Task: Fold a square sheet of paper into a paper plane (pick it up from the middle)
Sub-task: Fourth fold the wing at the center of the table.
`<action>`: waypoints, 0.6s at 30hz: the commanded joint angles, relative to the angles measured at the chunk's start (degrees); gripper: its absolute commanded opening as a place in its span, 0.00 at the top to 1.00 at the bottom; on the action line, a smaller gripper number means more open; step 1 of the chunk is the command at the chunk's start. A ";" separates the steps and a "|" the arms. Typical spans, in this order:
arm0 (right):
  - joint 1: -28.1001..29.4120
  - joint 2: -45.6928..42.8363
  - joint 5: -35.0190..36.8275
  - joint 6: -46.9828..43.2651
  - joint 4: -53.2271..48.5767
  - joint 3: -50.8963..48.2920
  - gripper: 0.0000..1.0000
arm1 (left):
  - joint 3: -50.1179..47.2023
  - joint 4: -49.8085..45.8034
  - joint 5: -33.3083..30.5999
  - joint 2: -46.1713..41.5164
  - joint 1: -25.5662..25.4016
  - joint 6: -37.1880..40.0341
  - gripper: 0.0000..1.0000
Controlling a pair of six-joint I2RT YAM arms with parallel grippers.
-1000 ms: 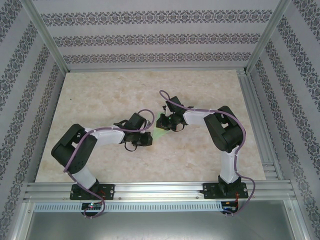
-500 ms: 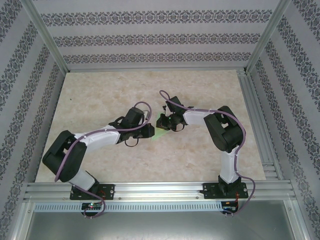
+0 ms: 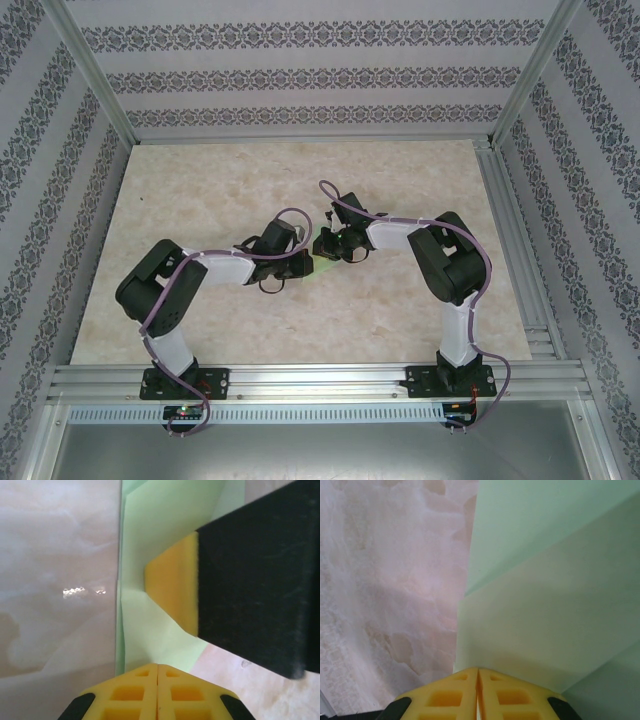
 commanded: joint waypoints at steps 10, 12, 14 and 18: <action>-0.84 3.81 4.29 -1.07 -2.00 -2.87 0.89 | -3.37 -1.66 -0.52 0.63 0.85 0.11 0.95; -1.39 3.22 2.84 -1.81 -0.58 -2.79 0.88 | -3.90 -2.79 -0.39 0.80 0.85 0.49 0.95; -1.86 2.61 1.88 -2.79 0.63 -2.70 0.88 | -4.18 -3.82 -0.15 1.05 0.85 0.76 0.95; -3.23 1.85 0.80 -4.84 1.95 -2.52 0.88 | -4.12 -5.04 0.66 1.54 0.85 1.32 0.95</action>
